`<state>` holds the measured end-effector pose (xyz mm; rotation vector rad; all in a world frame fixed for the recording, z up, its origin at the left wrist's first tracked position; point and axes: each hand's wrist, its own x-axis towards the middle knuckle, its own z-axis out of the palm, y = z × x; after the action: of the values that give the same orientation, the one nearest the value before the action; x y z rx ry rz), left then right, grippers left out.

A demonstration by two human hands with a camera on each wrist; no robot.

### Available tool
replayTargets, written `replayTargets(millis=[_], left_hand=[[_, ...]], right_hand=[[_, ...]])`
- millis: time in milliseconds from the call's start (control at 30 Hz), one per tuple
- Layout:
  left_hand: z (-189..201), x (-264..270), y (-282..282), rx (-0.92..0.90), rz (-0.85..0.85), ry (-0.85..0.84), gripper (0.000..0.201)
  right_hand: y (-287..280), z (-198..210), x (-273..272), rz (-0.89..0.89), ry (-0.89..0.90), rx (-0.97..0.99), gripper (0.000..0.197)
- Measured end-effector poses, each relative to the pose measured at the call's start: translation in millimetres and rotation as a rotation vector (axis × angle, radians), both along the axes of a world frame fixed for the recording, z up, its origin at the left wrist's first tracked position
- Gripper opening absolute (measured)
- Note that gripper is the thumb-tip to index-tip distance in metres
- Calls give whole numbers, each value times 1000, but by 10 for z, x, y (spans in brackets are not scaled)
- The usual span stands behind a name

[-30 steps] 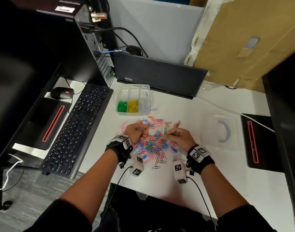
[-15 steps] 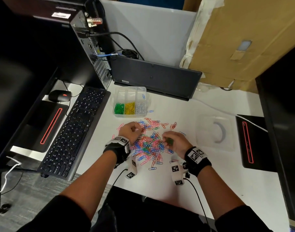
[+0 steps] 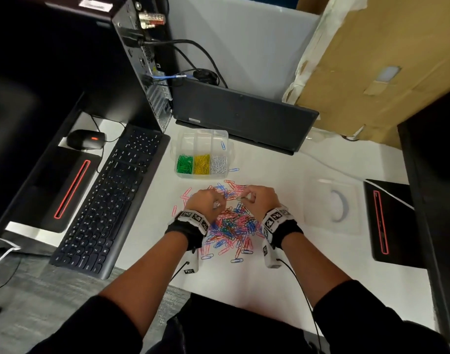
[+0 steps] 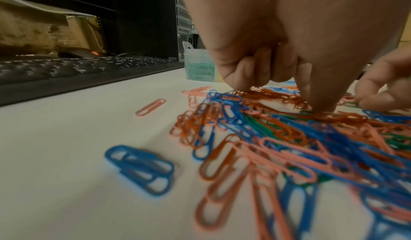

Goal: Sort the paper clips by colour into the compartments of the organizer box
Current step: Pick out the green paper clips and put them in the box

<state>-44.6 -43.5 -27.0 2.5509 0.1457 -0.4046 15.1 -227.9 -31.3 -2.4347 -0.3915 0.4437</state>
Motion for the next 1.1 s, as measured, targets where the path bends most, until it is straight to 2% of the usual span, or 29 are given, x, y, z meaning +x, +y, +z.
replayTargets(millis=[267, 367, 400, 467, 533, 600, 700, 767, 800, 867, 933, 967, 1000, 1100], left_hand=[[-32, 1, 8, -15, -90, 4, 10], [-13, 30, -13, -9, -107, 20, 9], [-16, 37, -16, -7, -110, 28, 8], [-2, 39, -20, -6, -108, 45, 6], [13, 26, -17, 2, -112, 57, 8], [39, 11, -12, 13, -119, 69, 11], [50, -19, -11, 34, -122, 71, 20], [47, -46, 17, 24, -102, 69, 22], [52, -60, 43, 8, -91, 67, 20], [54, -86, 115, -50, -40, 62, 13], [53, -115, 190, -88, 13, 41, 18], [47, -131, 224, -102, 36, 35, 21], [47, -149, 253, -119, 50, 42, 22], [43, -201, 301, -160, 69, 69, 21]], right_hand=[[17, -3, -28, -22, 62, -27, 12], [-59, 6, -53, -176, 197, 66, 9], [-88, 21, -77, -260, 285, 159, 7], [-133, 105, -170, -505, 537, 549, 4], [-166, 200, -279, -680, 776, 899, 19], [-182, 274, -359, -728, 916, 1050, 26], [-176, 359, -420, -732, 988, 1132, 25], [-159, 370, -422, -743, 947, 1089, 18], [-155, 347, -410, -749, 886, 1008, 17], [-163, 260, -374, -702, 676, 692, 11], [-175, 165, -348, -557, 416, 279, 7], [-167, 126, -353, -484, 321, 132, 6], [-147, 90, -364, -436, 264, 49, 8], [-66, 13, -415, -399, 189, 9, 6]])
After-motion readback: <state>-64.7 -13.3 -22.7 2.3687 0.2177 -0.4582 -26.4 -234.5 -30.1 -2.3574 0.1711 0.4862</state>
